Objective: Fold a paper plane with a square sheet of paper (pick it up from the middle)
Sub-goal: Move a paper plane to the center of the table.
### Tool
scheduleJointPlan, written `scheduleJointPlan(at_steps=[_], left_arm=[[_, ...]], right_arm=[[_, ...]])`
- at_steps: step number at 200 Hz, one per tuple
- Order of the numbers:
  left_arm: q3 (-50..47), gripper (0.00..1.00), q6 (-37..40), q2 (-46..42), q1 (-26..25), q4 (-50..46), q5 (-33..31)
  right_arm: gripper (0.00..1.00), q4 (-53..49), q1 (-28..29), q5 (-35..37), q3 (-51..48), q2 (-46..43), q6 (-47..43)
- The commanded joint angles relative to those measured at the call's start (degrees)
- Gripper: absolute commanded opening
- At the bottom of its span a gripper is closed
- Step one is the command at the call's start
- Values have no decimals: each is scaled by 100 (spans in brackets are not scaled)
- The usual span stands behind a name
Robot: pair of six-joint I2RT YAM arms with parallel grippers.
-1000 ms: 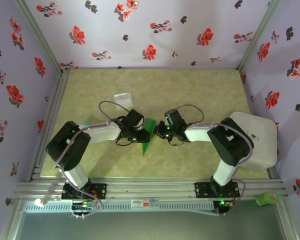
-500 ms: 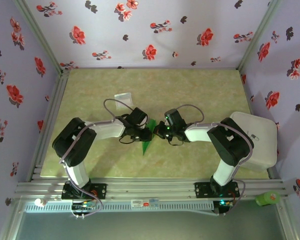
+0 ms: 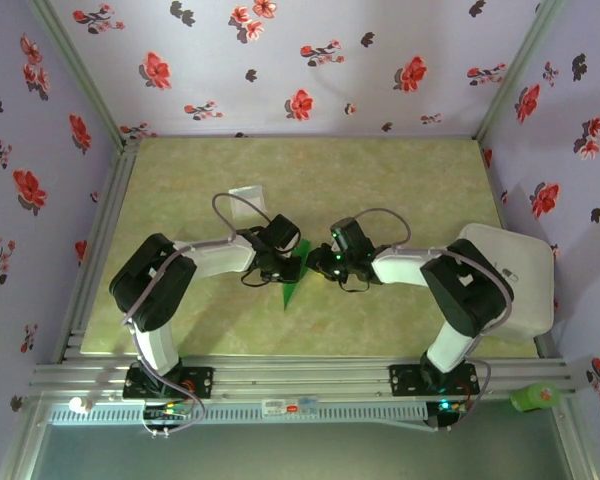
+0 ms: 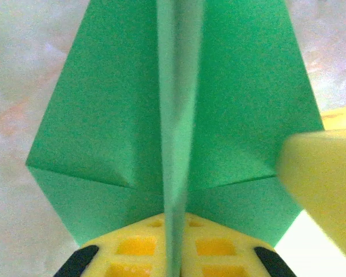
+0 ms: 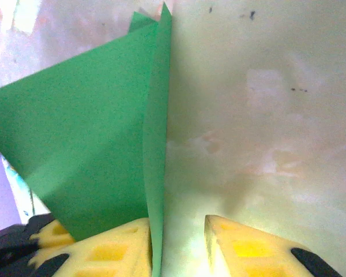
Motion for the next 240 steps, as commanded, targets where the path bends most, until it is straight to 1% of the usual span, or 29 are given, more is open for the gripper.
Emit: scheduleJointPlan(at_steps=[1, 31, 73, 186, 210, 221, 240], left_arm=[[147, 10, -163, 1, -80, -403, -540], [221, 11, -297, -19, -106, -601, -816], [361, 13, -421, 50, -163, -806, -1048], [550, 21, -723, 509, -216, -855, -981], [601, 25, -991, 595, -233, -980, -1178], [630, 26, -1109, 628, -264, -1044, -1343], [723, 29, -1359, 709, -319, -1183, -1598]], right_arm=[[32, -720, -89, 397, 131, -463, -380], [35, -1103, -228, 683, 3, -839, -562], [37, -1005, -383, 777, -293, -1063, -486], [37, -808, -392, 724, -492, -993, -424], [37, -803, -406, 708, -487, -1010, -433], [37, -824, -410, 705, -480, -1033, -450], [37, -876, -419, 707, -483, -1107, -500]])
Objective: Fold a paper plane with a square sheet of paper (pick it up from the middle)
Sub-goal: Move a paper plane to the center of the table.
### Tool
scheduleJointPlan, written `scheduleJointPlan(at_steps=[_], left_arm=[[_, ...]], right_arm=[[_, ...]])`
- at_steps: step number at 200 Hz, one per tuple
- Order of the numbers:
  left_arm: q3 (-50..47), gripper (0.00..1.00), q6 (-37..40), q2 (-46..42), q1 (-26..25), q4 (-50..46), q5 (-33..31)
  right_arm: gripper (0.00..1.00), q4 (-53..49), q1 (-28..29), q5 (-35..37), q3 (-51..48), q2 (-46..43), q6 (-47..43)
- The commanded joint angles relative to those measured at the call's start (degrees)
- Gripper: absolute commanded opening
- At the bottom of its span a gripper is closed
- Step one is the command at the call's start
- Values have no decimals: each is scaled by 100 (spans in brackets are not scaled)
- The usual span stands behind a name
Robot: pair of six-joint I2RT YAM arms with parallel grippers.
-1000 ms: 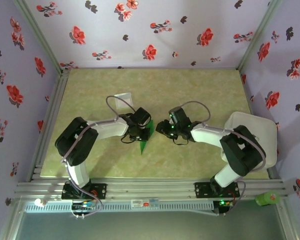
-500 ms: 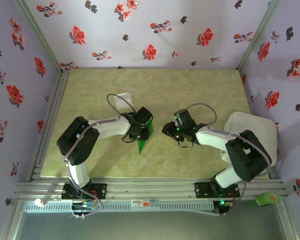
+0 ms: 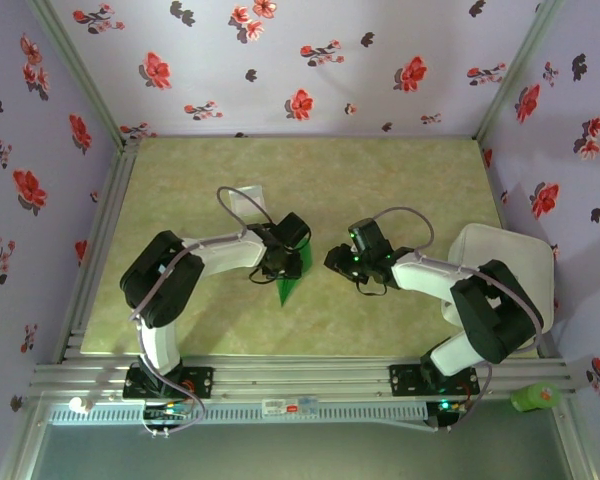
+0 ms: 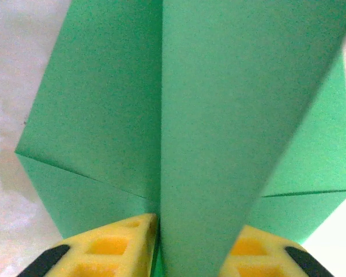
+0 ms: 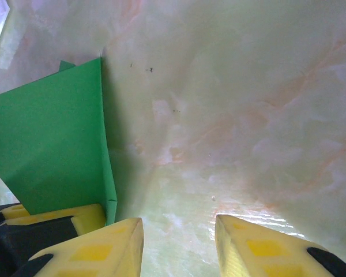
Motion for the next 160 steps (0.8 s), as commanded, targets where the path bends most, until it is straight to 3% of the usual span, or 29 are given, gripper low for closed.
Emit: scheduleJointPlan(at_steps=[1, 60, 160], left_arm=[[65, 29, -462, 378, -78, -382, -566], [799, 34, -1290, 808, -356, -1280, -1335], [1099, 38, -1916, 821, -475, -1417, -1392]], right_arm=[[37, -40, -47, 68, -61, -129, -102], [38, -346, -182, -40, -55, -361, -395], [39, -390, -447, -370, -251, -608, -617]])
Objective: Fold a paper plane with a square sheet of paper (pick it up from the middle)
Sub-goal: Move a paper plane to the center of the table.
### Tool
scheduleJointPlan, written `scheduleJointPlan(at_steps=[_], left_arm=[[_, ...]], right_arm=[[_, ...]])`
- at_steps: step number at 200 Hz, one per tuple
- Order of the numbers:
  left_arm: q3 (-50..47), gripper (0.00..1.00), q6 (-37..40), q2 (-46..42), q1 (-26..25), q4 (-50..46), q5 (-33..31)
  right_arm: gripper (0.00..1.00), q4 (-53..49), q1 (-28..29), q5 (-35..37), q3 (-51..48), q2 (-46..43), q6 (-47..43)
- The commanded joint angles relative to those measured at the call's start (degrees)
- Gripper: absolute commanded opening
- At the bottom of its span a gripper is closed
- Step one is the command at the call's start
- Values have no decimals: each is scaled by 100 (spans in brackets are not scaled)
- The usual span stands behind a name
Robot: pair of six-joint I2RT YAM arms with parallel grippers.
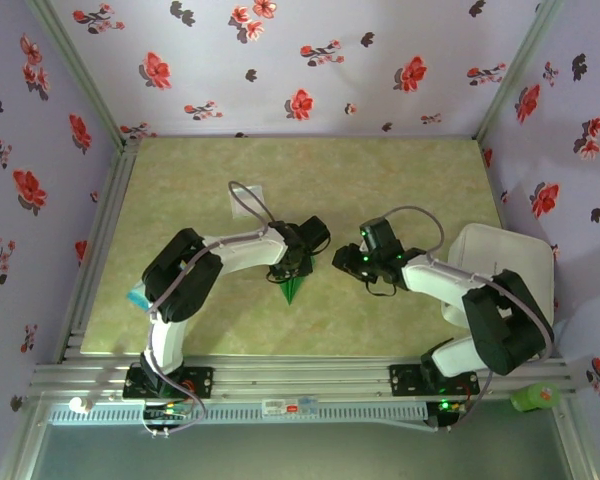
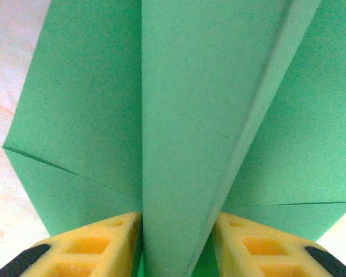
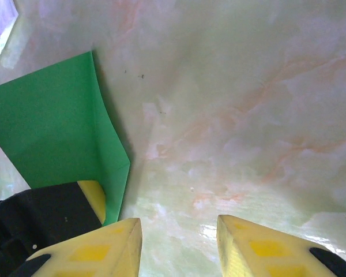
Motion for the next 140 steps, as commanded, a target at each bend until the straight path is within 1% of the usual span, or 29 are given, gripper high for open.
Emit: scheduleJointPlan(at_steps=[1, 93, 140], left_arm=[[88, 38, -277, 177, -31, -351, -214], [147, 40, 111, -246, -31, -328, -333], [134, 39, 351, -416, -31, -303, -368]], right_arm=[[39, -123, -71, -110, -57, -149, -160], [40, -244, -106, -87, 50, -211, -195], [40, -285, -106, -51, 114, -178, -186]])
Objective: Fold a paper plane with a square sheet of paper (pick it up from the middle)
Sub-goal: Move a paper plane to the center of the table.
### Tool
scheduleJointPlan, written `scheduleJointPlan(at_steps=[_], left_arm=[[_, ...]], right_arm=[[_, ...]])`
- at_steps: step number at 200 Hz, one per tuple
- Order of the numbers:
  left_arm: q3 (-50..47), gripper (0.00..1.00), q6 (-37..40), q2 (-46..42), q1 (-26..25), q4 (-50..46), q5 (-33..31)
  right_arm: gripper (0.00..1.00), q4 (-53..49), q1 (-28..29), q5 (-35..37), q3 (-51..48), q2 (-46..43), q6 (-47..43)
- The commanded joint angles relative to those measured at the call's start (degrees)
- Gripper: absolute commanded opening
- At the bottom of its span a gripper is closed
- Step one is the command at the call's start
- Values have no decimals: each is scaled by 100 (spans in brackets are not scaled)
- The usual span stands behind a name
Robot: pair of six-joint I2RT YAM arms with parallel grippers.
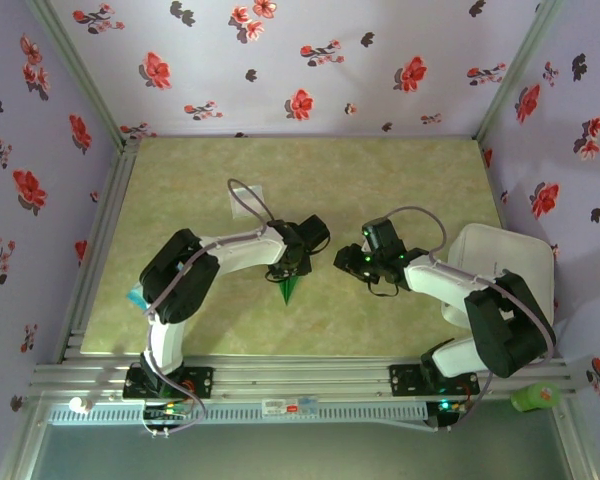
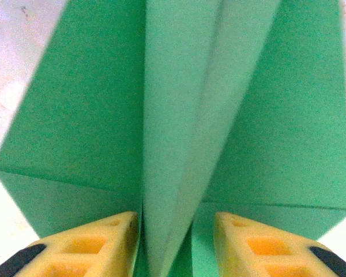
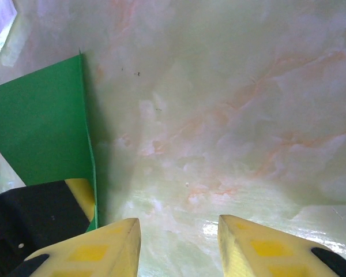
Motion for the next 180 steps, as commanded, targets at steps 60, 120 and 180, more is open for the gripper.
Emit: scheduleJointPlan(at_steps=[60, 120, 180], left_arm=[[24, 43, 245, -676, -29, -187, -258], [-587, 59, 785, -2171, 8, 130, -1503], [-2853, 99, 2756, -4329, 1518, 1649, -2300]], right_arm=[[40, -448, -56, 198, 307, -171, -290], [52, -2041, -174, 2846, 1198, -1000, -1529], [81, 229, -855, 5894, 315, -946, -3492]])
